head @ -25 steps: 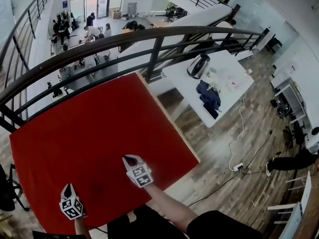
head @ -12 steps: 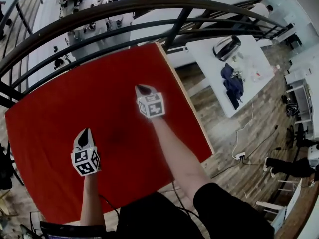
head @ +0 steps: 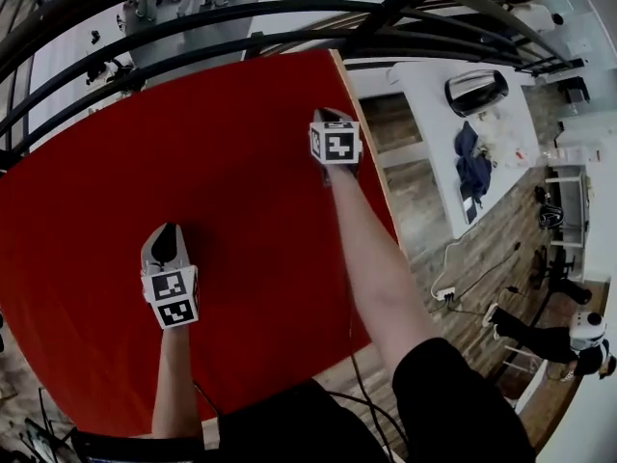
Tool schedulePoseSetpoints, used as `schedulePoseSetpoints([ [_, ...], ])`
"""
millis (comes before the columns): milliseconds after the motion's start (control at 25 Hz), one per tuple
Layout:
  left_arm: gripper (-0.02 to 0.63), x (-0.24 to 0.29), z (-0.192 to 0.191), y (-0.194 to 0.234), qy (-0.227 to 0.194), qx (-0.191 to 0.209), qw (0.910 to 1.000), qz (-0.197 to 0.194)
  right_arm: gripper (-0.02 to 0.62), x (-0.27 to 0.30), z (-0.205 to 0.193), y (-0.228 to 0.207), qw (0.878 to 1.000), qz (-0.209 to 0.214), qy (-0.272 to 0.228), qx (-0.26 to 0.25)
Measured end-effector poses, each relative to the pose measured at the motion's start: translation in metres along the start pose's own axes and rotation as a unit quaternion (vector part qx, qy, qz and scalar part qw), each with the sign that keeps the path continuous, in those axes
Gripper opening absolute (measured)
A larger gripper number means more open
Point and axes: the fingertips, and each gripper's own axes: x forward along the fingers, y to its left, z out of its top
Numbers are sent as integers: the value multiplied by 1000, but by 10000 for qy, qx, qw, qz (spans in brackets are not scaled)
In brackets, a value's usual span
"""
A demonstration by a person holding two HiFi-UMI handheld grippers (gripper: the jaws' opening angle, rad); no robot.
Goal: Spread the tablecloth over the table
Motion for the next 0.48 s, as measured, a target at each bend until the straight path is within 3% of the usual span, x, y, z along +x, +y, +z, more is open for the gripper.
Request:
schedulePoseSetpoints([
  [160, 34, 4, -3, -7, 236, 406, 9988, 116, 8, 3, -3, -4, 9998, -146, 147, -24],
  [320, 34, 12, 0, -4, 251, 212, 9992, 214, 8, 8, -4, -11, 9997, -192, 119, -25],
  [480, 34, 11, 0, -1, 282, 325, 9988, 227, 9, 8, -4, -10, 9996, -207, 192, 65],
])
